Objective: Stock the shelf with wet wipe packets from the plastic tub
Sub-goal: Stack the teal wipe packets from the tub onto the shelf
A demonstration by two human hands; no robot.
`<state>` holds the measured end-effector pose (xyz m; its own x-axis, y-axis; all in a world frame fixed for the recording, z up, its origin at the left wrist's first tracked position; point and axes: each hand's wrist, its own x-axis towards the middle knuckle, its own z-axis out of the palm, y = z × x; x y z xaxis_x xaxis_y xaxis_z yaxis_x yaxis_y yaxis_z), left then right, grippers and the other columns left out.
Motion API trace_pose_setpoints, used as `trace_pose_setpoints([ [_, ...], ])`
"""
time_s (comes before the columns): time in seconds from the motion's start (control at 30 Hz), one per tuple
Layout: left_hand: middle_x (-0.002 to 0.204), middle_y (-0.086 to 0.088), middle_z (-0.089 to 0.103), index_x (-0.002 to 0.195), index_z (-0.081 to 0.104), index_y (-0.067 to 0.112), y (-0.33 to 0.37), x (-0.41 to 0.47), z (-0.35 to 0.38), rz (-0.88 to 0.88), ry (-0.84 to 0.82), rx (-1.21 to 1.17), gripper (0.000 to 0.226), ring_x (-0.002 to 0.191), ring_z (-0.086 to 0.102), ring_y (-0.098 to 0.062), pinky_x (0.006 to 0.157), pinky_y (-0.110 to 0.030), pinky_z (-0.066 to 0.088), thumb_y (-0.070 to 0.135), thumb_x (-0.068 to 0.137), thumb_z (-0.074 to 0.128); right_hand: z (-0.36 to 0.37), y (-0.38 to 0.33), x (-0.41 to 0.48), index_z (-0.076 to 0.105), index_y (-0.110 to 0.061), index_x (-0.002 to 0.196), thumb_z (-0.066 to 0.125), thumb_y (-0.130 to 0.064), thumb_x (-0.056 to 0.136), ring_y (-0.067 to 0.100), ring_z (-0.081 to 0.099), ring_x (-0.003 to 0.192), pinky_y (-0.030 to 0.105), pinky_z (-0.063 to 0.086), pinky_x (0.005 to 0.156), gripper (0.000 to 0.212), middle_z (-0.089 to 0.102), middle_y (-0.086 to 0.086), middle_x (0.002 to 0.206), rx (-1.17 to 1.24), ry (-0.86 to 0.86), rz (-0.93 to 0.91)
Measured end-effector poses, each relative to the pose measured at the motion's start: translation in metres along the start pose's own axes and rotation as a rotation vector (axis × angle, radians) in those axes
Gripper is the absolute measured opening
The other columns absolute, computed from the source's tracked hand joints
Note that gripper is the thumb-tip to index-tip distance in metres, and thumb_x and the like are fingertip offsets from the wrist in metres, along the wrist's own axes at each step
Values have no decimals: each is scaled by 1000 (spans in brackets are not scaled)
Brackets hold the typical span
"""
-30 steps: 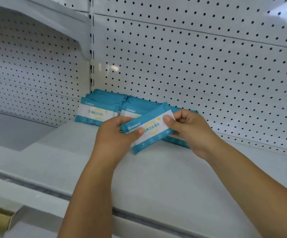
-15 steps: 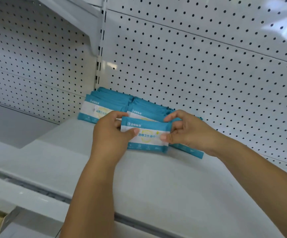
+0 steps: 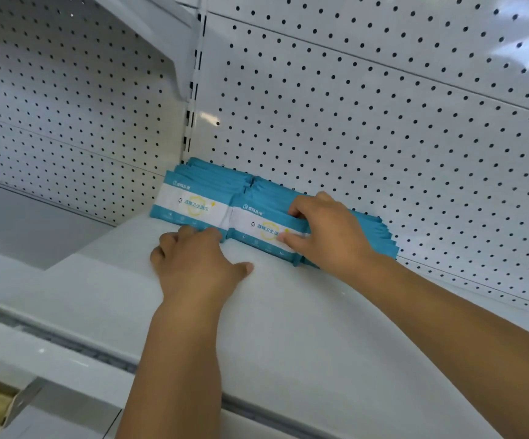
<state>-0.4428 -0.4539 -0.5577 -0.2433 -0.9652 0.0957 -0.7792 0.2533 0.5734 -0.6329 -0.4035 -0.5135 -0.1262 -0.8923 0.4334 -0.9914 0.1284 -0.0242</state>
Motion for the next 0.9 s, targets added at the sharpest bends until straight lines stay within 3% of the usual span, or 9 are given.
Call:
trace_pose_setpoints([
  [0.3,148,-3,36,140,48,36,0,4,-3,23,-111,135,72,138,29,-30,110,-41,26,72,80,64,8,15,2,68,-17,110,83,-43,75,24,53,99,36,41,78,46,62,1,101,-85,109,-60],
  [0.5,144,-2,45,137,54,32,-1,-1,-6,52,-35,-15,68,137,30,-29,109,-39,31,65,80,71,-2,22,-19,70,-15,117,76,-47,82,22,55,104,42,48,87,48,67,-2,109,16,157,-22],
  [0.6,145,-2,46,138,55,27,8,-10,-8,133,60,-123,69,137,28,-27,107,-40,34,60,80,74,-21,32,-43,67,-19,127,68,-50,88,18,53,116,41,48,96,50,66,-5,122,49,115,51],
  [0.7,142,-1,49,136,57,23,33,-25,-6,249,127,-261,67,135,29,-25,105,-41,36,57,81,74,-45,49,-76,61,-28,134,64,-52,90,5,45,127,27,41,103,50,58,-15,131,112,101,182],
  [0.77,136,1,51,130,58,21,54,-37,0,339,127,-330,61,131,32,-22,101,-35,35,55,81,75,-63,62,-103,56,-35,138,61,-56,89,1,43,127,20,35,100,53,52,-20,132,122,86,265],
  [0.9,127,9,50,128,56,22,96,-67,18,512,48,-423,56,129,37,-15,92,-25,30,51,83,74,-95,88,-161,51,-38,140,59,-62,88,-3,41,131,21,36,104,58,51,-21,141,113,103,380],
])
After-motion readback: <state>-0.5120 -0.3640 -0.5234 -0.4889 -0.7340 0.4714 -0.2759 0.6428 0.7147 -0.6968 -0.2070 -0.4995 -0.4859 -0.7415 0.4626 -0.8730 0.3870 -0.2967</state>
